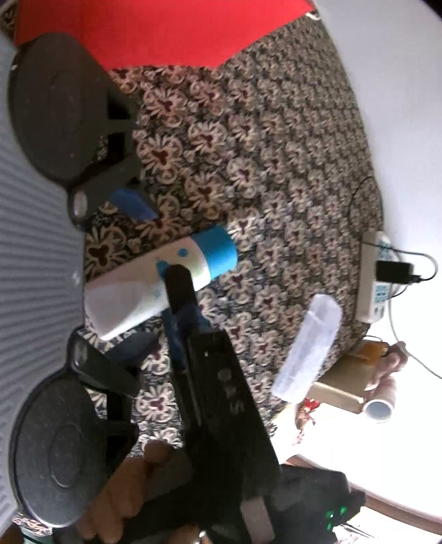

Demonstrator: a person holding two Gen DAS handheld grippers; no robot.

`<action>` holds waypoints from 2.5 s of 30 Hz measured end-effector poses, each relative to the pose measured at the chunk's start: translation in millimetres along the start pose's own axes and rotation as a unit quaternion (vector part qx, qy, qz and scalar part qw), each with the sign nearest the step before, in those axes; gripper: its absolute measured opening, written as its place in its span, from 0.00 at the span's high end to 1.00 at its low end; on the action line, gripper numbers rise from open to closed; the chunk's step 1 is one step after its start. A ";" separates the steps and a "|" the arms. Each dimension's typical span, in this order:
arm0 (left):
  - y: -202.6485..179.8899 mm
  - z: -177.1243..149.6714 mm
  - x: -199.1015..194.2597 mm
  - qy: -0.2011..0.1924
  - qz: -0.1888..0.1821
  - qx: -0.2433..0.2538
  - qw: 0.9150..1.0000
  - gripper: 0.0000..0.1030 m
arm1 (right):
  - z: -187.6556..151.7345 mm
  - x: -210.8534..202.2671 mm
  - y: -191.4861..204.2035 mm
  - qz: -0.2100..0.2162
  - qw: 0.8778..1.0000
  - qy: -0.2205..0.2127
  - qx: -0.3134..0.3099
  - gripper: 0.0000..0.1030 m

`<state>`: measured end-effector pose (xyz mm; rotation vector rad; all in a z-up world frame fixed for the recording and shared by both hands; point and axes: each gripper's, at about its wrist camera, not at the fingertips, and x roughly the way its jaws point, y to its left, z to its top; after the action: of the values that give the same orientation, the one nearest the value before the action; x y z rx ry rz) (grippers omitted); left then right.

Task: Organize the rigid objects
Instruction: 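Grasp the white-and-blue lotion bottle upright with the right gripper, then carry the lotion bottle with the right gripper and lower it into the red box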

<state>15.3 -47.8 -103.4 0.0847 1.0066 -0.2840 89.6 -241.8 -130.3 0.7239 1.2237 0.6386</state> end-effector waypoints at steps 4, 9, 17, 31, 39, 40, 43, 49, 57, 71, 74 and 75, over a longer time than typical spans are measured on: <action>-0.6 -6.2 7.4 0.013 -0.015 -0.013 1.000 0.28 | -14.4 0.2 -2.6 0.019 1.000 0.005 0.019 0.98; -1.7 -12.8 11.8 0.011 -0.019 -0.018 1.000 0.44 | -24.9 -2.2 1.3 0.011 1.000 -0.006 0.017 0.97; -1.6 -18.6 5.9 0.006 -0.006 -0.025 1.000 0.57 | -28.5 6.4 16.1 0.004 1.000 -0.012 0.009 0.93; -0.2 -12.7 -80.9 -0.072 -0.012 0.013 0.997 0.66 | -70.3 -35.9 76.5 0.034 0.998 -0.058 -0.012 0.93; 62.3 12.2 -157.3 -0.159 -0.002 0.017 0.987 0.66 | -44.4 -34.0 172.4 0.068 0.988 -0.113 -0.083 0.93; 75.0 13.5 -164.3 -0.166 0.003 0.014 0.986 0.66 | -36.9 -29.5 180.7 0.070 0.987 -0.112 -0.093 0.93; 119.4 13.8 -181.0 -0.176 0.017 -0.002 0.984 0.66 | -24.7 4.1 222.0 0.073 0.984 -0.102 -0.123 0.93; 208.7 2.4 -180.9 -0.145 0.034 -0.052 0.987 0.66 | -8.8 90.1 268.7 0.043 0.985 -0.045 -0.163 0.93; 280.0 -4.2 -143.8 -0.055 0.040 -0.104 0.992 0.65 | -2.9 171.5 282.0 -0.007 0.990 0.036 -0.137 0.93; 307.0 -13.9 -129.8 0.003 0.085 -0.117 0.990 0.69 | -15.1 198.2 290.5 -0.055 0.984 0.028 -0.166 0.94; 305.5 -13.7 -130.6 0.003 0.097 -0.112 0.989 0.69 | -15.1 196.6 291.0 -0.068 0.985 0.013 -0.161 0.94; 305.0 -14.0 -131.4 0.004 0.098 -0.113 0.989 0.69 | -15.4 194.4 291.1 -0.066 0.985 0.009 -0.158 0.94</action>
<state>21.3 273.5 -18.6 -0.0212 1.0234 0.0102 104.0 90.9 -21.5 0.3692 1.1417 0.7092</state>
